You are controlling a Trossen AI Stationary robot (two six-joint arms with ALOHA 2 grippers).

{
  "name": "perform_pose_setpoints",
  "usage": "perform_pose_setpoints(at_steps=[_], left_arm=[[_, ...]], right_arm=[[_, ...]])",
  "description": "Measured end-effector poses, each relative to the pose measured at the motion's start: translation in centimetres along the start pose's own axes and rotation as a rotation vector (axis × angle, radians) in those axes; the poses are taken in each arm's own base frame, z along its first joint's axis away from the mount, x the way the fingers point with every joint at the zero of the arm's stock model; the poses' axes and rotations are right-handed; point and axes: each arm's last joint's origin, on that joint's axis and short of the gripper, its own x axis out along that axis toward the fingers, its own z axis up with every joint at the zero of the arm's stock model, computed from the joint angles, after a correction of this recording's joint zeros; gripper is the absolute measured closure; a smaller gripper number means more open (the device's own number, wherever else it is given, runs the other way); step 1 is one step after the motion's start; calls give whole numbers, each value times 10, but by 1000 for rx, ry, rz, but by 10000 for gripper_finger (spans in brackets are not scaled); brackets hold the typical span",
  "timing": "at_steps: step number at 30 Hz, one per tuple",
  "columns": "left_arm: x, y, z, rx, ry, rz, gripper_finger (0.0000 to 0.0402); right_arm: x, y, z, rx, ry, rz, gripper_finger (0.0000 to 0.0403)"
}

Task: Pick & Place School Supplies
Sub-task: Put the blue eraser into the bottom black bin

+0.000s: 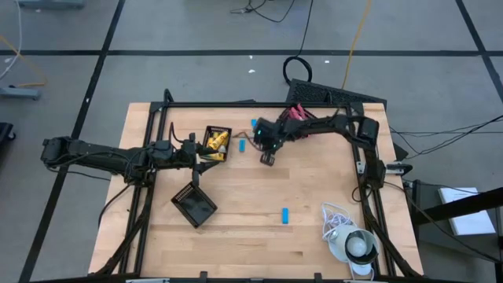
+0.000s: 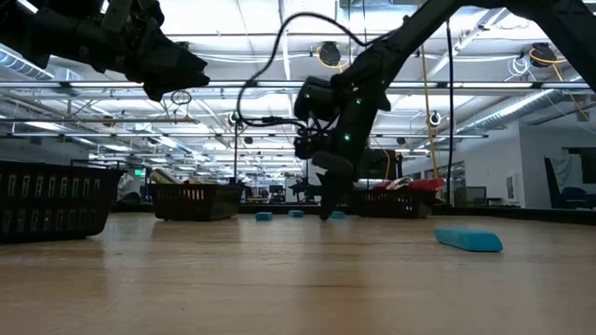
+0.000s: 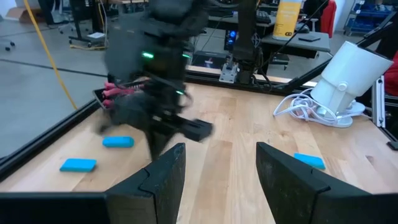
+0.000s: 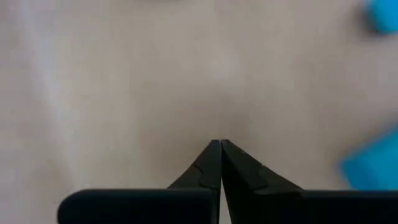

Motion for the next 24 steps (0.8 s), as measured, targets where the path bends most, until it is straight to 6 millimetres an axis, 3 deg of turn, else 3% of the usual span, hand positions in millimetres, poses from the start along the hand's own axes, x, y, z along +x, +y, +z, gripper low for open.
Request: perform_pose_setpoints(at_steps=[3, 9, 13, 20, 24], left_arm=[[0, 0, 0, 0, -1, -1, 202], [0, 0, 0, -2, -2, -2, 202], [0, 0, 0, -2, -3, -2, 202], [0, 0, 0, 0, -2, -2, 202], [0, 0, 0, 0, -1, -2, 202]], right_arm=[[-4, 8, 1, -27, -7, -42, 403], [-10, -2, 10, -46, -65, -63, 384], [-14, -12, 16, -6, -111, -22, 323], [-17, -42, 8, 100, -64, -82, 176], [-18, -52, 5, 121, -54, -104, 134]])
